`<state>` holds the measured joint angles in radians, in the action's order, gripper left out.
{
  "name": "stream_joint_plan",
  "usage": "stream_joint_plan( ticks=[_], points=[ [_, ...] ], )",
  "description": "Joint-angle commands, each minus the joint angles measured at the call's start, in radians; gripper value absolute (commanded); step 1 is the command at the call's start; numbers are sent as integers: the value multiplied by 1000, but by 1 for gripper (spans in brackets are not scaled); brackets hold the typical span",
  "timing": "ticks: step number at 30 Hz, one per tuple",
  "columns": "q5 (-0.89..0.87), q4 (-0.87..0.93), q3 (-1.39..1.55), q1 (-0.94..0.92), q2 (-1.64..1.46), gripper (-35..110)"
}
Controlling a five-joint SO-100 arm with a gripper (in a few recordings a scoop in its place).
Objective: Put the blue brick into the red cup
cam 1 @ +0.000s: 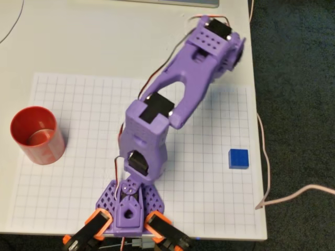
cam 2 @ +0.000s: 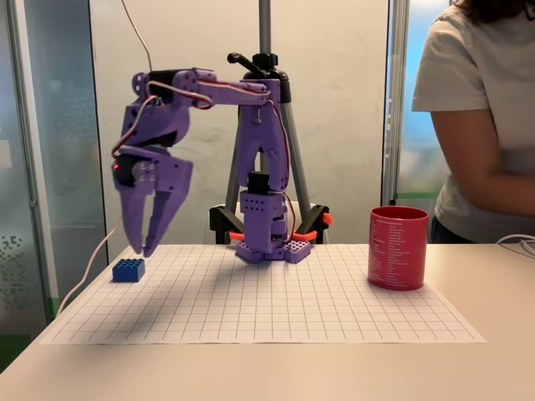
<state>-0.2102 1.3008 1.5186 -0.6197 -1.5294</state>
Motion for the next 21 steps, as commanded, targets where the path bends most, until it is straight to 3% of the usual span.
stream_joint_plan(
  ticks=[1, 8, 21],
  points=[
    [-66, 0, 2, -126, -34, 0],
    [-129, -15, 11, -318, -38, 0],
    [-161, -35, 121, -506, -123, 0]
  ],
)
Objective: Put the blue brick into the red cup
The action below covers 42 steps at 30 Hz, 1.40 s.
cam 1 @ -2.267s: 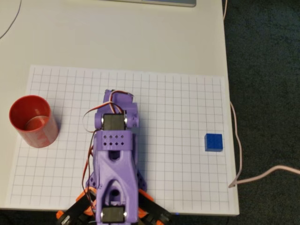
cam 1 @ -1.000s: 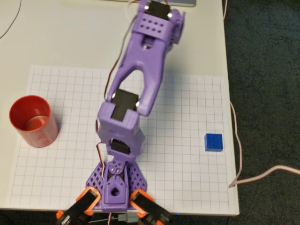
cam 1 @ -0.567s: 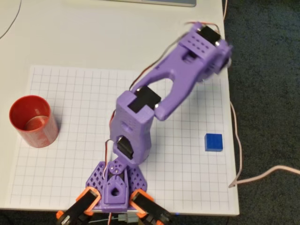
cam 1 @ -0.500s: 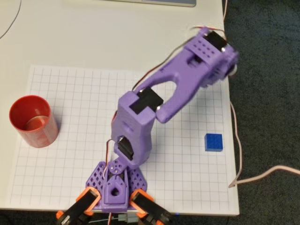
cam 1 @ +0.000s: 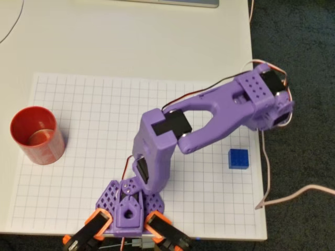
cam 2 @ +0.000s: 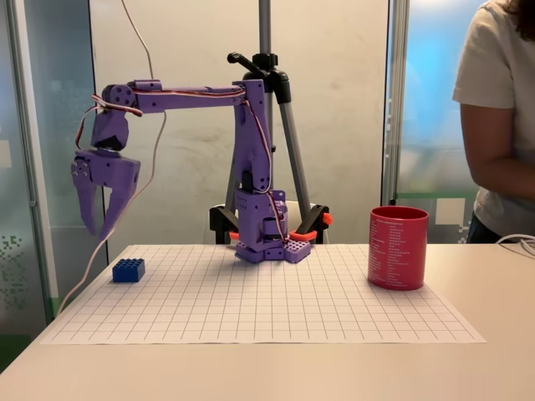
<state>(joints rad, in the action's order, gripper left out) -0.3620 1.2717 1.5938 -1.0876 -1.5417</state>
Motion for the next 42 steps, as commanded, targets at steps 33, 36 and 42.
stream_joint_plan(
  ticks=[33, 36, 42],
  points=[
    [44, -63, 439, -29, -344, 8],
    [49, -63, 443, -34, -339, 25],
    [29, -51, 476, -43, -316, 57]
  ],
)
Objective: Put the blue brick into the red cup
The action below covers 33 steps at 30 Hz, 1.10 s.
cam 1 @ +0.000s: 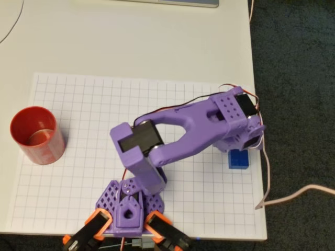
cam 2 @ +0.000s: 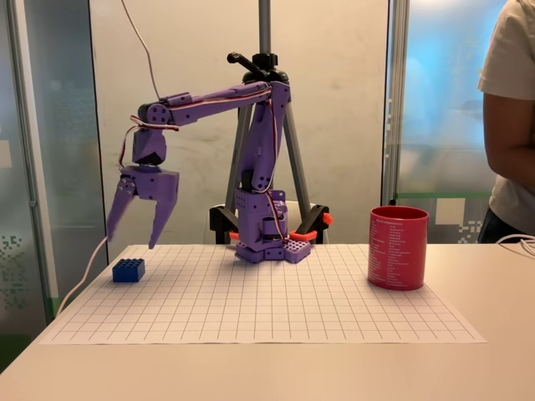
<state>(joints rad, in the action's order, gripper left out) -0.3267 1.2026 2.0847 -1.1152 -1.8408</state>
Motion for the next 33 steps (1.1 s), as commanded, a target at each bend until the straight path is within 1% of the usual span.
stream_joint_plan(
  ticks=[1, 6, 11, 21, 22, 23, 24, 25, 26, 27, 33],
  points=[
    [-6, 12, -12, -17, -14, 57],
    [-11, -11, 3, -18, 12, 56],
    [23, -52, 67, -23, 31, 56],
    [69, -51, 78, -3, 117, 55],
    [72, -51, 77, 0, 121, 51],
    [74, -51, 75, 2, 124, 43],
    [78, -54, 71, 3, 127, 32],
    [80, -58, 66, 3, 127, 14],
    [63, -60, 58, -5, 129, 3],
    [54, -55, 52, -9, 132, 0],
    [54, -63, 34, -14, 133, 0]
  ],
)
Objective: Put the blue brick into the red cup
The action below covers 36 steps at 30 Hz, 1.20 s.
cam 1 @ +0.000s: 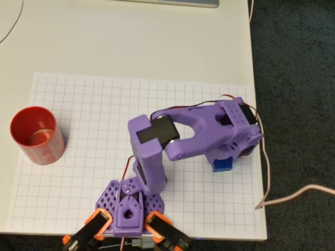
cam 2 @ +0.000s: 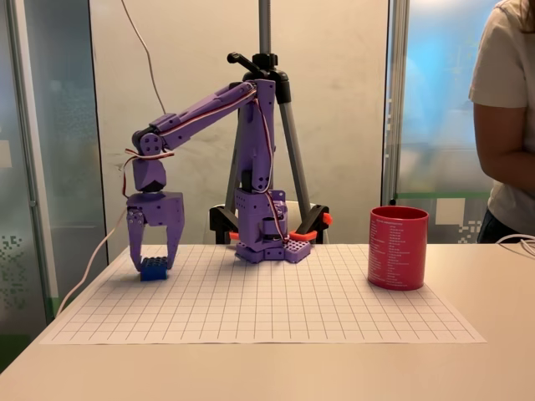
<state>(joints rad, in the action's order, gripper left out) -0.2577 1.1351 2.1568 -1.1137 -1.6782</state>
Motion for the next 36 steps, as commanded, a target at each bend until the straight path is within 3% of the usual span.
stream_joint_plan(
  ticks=[1, 10, 17, 21, 29, 36],
  points=[
    [-12, 5, -38, -14, -29, 0],
    [9, 11, -86, -25, -37, 0],
    [26, 86, -477, -61, -110, 0],
    [67, 127, -609, 6, -175, 0],
    [270, 172, -597, 472, -359, 0],
    [166, 278, -557, 1020, -548, 0]
  ],
)
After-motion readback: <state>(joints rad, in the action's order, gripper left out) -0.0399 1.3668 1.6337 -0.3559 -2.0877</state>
